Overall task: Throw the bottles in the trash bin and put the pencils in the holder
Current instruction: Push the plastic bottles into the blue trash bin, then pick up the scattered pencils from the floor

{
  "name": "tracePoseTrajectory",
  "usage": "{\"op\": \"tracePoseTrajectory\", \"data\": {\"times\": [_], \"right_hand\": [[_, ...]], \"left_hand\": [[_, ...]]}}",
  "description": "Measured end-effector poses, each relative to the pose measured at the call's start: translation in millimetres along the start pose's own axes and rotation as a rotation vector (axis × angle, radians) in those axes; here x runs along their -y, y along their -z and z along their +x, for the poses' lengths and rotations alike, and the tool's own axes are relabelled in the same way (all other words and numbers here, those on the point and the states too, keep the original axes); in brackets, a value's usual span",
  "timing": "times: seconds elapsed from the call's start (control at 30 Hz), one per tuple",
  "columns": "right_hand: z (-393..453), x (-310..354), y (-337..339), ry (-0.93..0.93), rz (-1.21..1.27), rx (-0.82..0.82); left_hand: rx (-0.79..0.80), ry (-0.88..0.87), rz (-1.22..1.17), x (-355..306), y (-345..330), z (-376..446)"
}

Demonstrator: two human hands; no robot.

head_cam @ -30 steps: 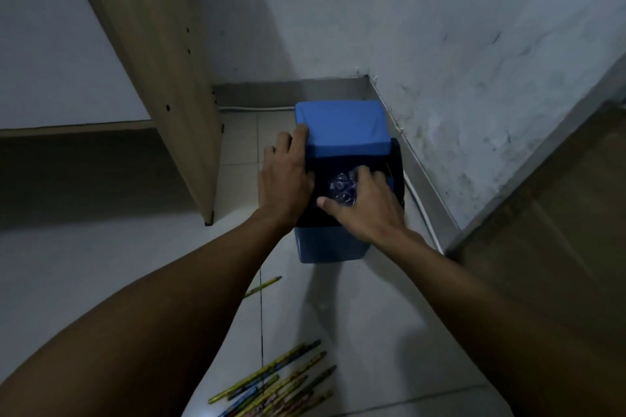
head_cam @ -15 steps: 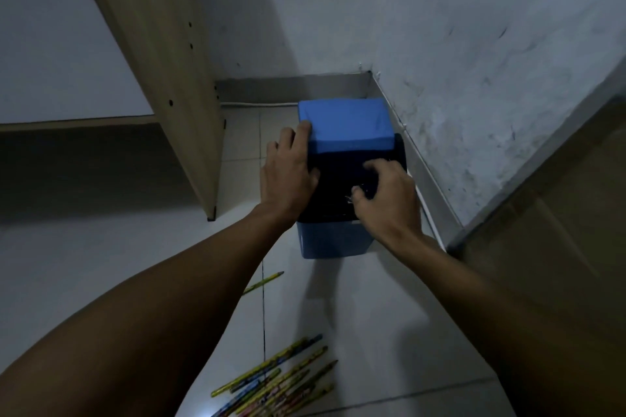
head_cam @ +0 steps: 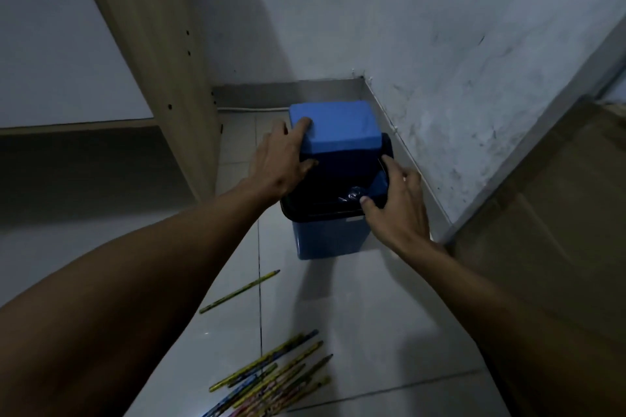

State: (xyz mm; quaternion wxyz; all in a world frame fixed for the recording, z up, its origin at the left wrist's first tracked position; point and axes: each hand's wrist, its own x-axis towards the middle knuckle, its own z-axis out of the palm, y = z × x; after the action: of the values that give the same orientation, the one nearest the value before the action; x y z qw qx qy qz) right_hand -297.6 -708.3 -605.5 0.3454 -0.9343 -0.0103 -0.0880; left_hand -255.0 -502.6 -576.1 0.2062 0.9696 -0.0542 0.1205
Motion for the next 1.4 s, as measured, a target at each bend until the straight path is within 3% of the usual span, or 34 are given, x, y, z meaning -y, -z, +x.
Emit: {"op": "tracePoseTrajectory", "data": {"times": [0.1, 0.27, 0.43, 0.67, 0.87, 0.97, 1.07, 1.13, 1.23, 1.3, 1.4], "right_hand": [[-5, 1, -4, 0.038, -0.158, 0.026], [2, 2, -7, -0.173, -0.204, 0.279], [18, 6, -4, -0.249, -0.266, 0.366], [6, 2, -2, -0.076, -0.076, 0.024], [-4, -3, -3, -0.022, 0.073, -0.1], [-18, -8, -7, -0.029, 0.084, -0.173], [-36, -19, -12, -0.02, 0.044, -0.2], [-48, -30, -19, 0.002, -0.004, -0.083], [-63, -43, -30, 0.003, -0.043, 0.291], [-73, -47, -39, 0.015, -0.141, 0.575], [-86, -49, -59, 0.096, -0.266, 0.864]], "left_hand": [[-0.015, -0.006, 0.02, -2, -6, -4], [0.078, -0.024, 0.046, 6, -6, 5], [0.177, -0.019, 0.019, 9, -1, 13], [0.292, 0.046, 0.009, 5, 6, 17], [0.276, 0.071, -0.024, 6, 7, 13], [0.22, 0.077, -0.065, 6, 7, 4], [0.026, 0.087, -0.189, 10, 6, -20], [-0.137, 0.087, -0.273, 18, 0, -44], [-0.274, 0.104, -0.298, 38, -16, -83], [-0.189, 0.105, -0.221, 60, -30, -108], [0.109, 0.109, -0.047, 94, -50, -140]]}}
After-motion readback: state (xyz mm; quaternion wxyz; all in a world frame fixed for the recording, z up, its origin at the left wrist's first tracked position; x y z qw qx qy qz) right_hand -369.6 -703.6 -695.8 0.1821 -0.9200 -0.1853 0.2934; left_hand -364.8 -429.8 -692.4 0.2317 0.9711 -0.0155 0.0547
